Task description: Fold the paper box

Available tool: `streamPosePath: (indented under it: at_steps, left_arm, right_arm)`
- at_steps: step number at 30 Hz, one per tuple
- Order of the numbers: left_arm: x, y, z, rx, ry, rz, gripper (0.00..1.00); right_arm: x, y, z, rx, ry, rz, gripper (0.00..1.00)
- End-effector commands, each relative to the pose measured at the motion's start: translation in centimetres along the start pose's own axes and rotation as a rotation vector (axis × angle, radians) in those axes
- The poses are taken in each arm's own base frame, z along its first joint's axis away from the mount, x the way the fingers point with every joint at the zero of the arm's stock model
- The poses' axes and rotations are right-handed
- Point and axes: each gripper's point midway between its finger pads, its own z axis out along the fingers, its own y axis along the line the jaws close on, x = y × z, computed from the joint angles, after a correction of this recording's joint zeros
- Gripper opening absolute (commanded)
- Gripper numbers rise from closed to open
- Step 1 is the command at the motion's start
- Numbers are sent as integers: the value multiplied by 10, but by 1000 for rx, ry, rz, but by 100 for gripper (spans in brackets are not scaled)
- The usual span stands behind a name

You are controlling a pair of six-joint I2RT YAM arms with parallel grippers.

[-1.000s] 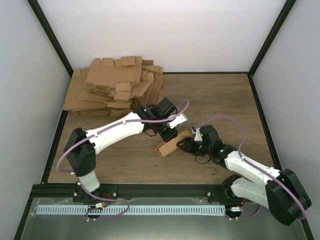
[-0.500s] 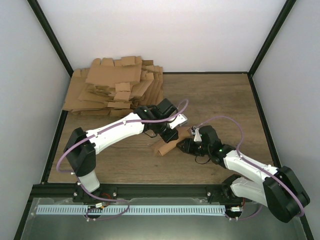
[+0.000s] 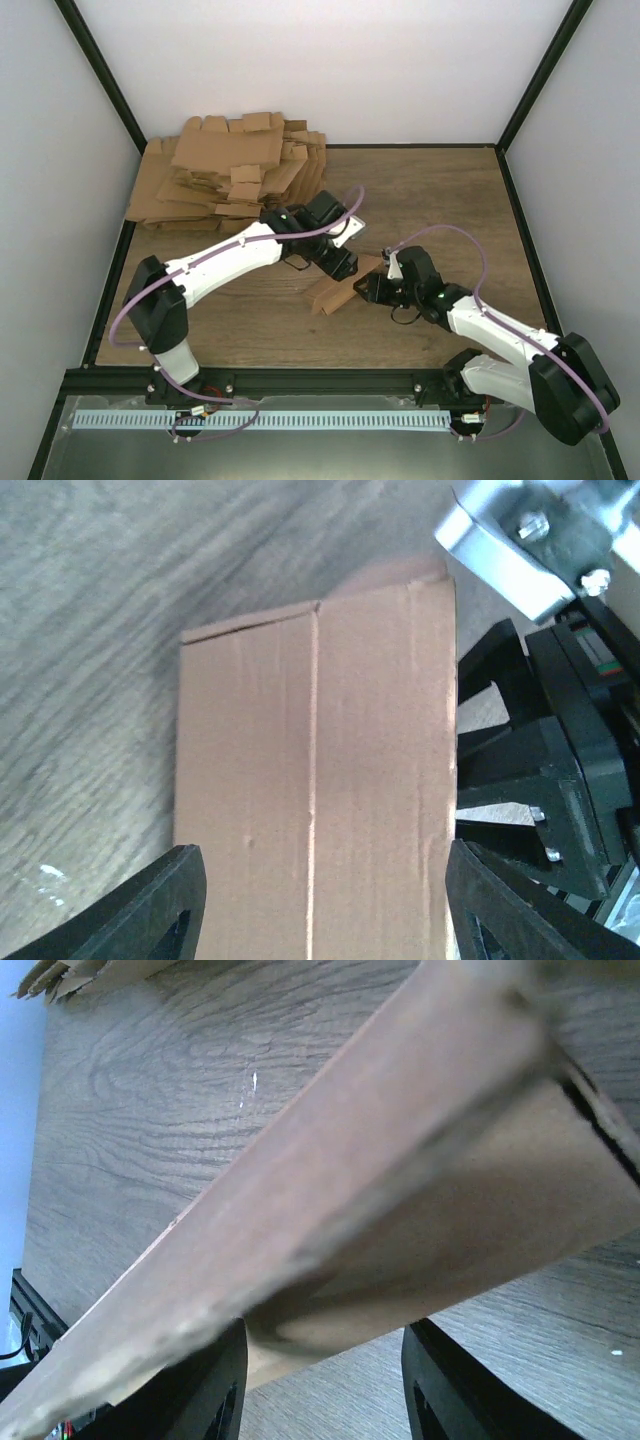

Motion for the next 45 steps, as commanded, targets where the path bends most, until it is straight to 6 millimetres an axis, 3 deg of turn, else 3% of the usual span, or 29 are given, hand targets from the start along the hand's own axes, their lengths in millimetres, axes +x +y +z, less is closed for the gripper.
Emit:
streamPosePath:
  at_steps: [1,9,13,19,31,45]
  left_arm:
    - [-26,4,-38,-17,-132,-49,71]
    - [-36,12,-70,-88,-230,-80,89]
    - [-31,34,-85,-192,-282,-181,100]
    - [-2,66,-111,-208,-380,-377,100]
    - [33,63,-146,-244,-407,-392,100]
    - [47,63,-137,-231,-384,-411,100]
  right_arm:
    - [-14,11,-5,5,-34,-62,45]
    - [-14,12,2,0,-3,-68,45]
    - [-16,16,3,-15,-6,-72,45]
    - [-21,23,5,-34,-4,-82,45]
    - [-40,36,17,-43,1,-109,45]
    - [-61,49,24,-35,-3,-157,45]
